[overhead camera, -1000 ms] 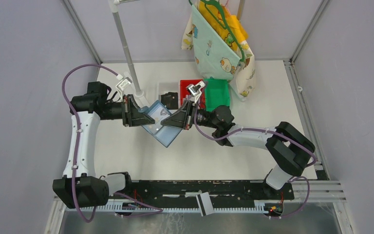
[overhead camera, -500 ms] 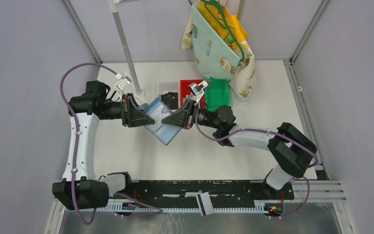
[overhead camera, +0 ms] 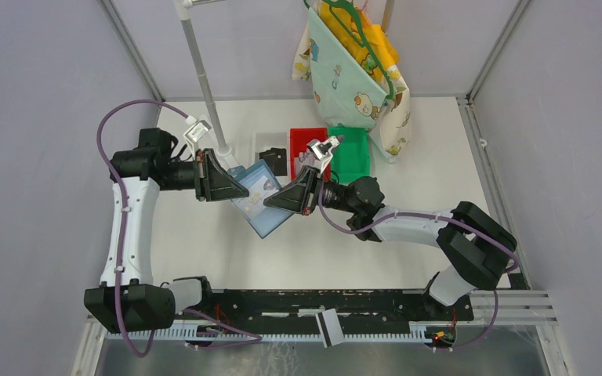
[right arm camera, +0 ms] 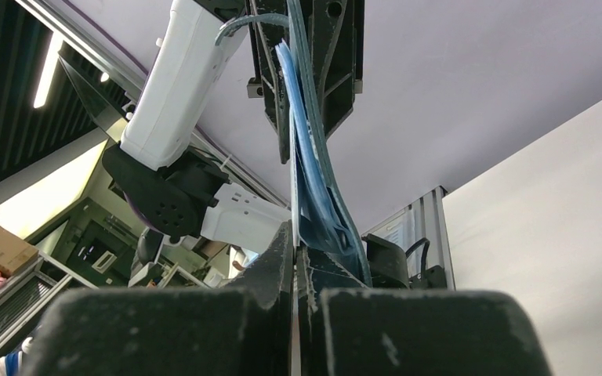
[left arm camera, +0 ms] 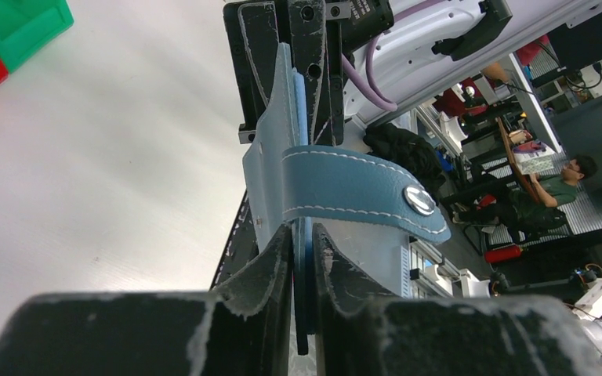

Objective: Take the credit cards out of the card holder
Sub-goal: Remove the credit card from the card holder.

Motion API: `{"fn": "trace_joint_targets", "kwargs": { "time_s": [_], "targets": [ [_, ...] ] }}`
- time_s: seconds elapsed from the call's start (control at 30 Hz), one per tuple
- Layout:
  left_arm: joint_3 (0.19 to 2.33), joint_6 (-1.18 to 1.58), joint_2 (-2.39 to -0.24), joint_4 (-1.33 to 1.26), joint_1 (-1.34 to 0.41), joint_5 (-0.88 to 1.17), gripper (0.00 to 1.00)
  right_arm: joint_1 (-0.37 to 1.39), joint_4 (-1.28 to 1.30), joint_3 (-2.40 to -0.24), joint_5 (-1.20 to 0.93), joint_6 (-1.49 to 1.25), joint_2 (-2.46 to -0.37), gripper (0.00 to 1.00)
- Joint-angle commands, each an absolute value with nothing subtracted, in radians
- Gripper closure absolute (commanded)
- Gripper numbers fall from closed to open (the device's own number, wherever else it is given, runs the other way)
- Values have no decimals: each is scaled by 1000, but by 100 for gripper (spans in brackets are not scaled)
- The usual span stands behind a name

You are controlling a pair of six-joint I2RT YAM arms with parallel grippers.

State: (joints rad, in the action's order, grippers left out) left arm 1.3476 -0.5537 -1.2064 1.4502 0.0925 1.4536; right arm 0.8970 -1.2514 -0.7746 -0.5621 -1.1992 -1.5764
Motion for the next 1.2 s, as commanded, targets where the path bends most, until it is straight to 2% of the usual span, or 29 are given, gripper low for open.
{"fn": "trace_joint_targets", "kwargs": {
  "time_s": [0.0, 0.17, 0.23, 0.37, 0.4, 0.47, 0.6, 0.77, 0.83, 1.17],
  "targets": [
    [1395, -591, -1197, 1465, 102, 1529, 83, 908, -1337, -770, -564, -1190, -1549, 100],
    [1403, -596, -1191, 1465, 106, 1516, 93, 909, -1339, -764, -568, -1187, -1550, 99],
    [1405, -598, -1189, 1465, 111, 1517, 98, 910, -1339, -762, -567, -1193, -1549, 90],
    [1405, -593, -1189, 1466, 117, 1529, 98, 912, -1387, -750, -537, -1224, -1557, 69],
    [1405, -592, -1188, 1465, 117, 1532, 98, 913, -1404, -751, -525, -1236, -1561, 66],
    [1404, -590, -1187, 1465, 116, 1535, 98, 915, -1456, -753, -501, -1262, -1577, 65],
    [1406, -580, -1185, 1465, 116, 1537, 98, 919, -1547, -765, -470, -1319, -1612, 72],
    [1409, -571, -1183, 1465, 118, 1543, 98, 920, -1612, -748, -456, -1338, -1622, 94],
    [1413, -568, -1185, 1465, 118, 1546, 98, 920, -1601, -731, -455, -1324, -1611, 99],
    [1444, -558, -1198, 1465, 123, 1565, 98, 925, -1532, -663, -459, -1260, -1563, 100]
  ]
}}
